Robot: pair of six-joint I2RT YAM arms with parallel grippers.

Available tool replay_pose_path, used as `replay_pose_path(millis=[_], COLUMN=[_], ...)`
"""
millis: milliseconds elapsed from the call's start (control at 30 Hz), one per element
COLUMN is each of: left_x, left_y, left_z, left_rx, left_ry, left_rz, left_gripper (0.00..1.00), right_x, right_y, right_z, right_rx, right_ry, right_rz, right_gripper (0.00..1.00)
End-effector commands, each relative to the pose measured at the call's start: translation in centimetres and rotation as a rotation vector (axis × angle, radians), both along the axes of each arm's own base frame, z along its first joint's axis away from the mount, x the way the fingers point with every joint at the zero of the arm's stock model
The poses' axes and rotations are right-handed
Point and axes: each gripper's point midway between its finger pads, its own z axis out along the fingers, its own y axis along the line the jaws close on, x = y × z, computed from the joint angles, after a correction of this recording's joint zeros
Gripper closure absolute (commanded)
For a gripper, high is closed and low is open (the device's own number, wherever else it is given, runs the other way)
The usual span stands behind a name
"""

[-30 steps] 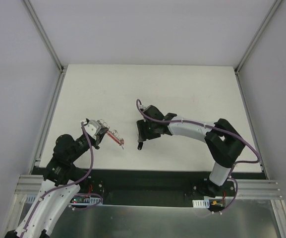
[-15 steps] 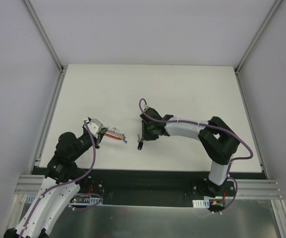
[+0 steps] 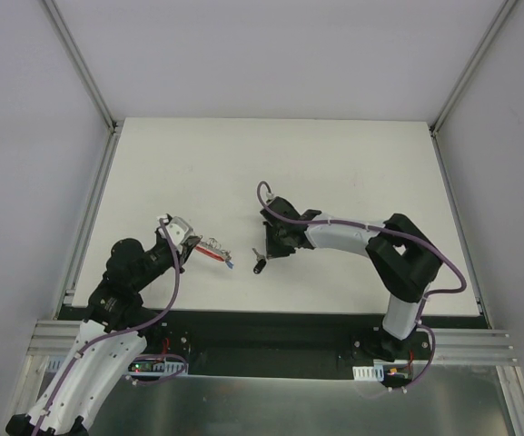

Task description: Put the keys on the keyring

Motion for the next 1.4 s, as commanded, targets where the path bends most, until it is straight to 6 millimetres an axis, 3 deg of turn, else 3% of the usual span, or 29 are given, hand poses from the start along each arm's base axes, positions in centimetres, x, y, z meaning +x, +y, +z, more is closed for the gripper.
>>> replay_pose_path(millis=[0, 100, 200, 300, 467, 600, 767, 867, 1133, 1367], left_x=[-0.4, -0.4, -0.5, -0.5, -0.5, -0.5, -0.5, -0.5, -0.5, -0.6], left_y=[-1.1, -1.0, -1.0, -1.0, -1.0, -0.9, -0.8, -0.8, -0.8, -0.9], left_z=[2.3, 2.4, 2.5, 2.6, 2.7, 2.9, 2.9, 2.9, 2.9, 2.8], left_rx=[-0.039, -0.04, -0.042, -0.043, -0.046, -0.049, -0.051, -0.05, -0.05, -0.05], left_ry=[-0.063, -0.071, -0.075, -0.076, -0.084, -0.089, -0.087, -0.089, -0.088, -0.085], left_rz=[-0.069, -0.065, -0.065, -0.068, -0.065, -0.058, -0.053, -0.052, -0.055, -0.064], left_gripper=[1.0, 1.0, 1.0, 1.0, 1.0, 1.0, 1.0, 1.0, 1.0, 1.0], right_x=[-0.7, -0.8, -1.0, -0.7, -0.3, 0.3, 3.6, 4.5, 1.1, -1.8], right_y=[-5.8, -9.3, -11.3, -11.7, -10.1, -11.5, -13.5, -15.1, -17.1, -14.2], right_z=[0.8, 1.4, 1.7, 2.4, 2.9, 3.8, 7.8, 8.6, 5.0, 2.9], right_rx=[-0.148, -0.259, -0.315, -0.317, -0.242, -0.296, -0.315, -0.339, -0.398, -0.384], right_ry=[-0.012, -0.043, -0.044, -0.058, -0.048, -0.083, -0.163, -0.165, -0.026, 0.076], right_rz=[0.031, 0.061, 0.073, 0.066, 0.012, -0.029, -0.046, -0.086, -0.102, -0.03], right_gripper=[0.99, 0.99, 0.99, 0.99, 0.99, 0.99, 0.99, 0.99, 0.99, 0.99])
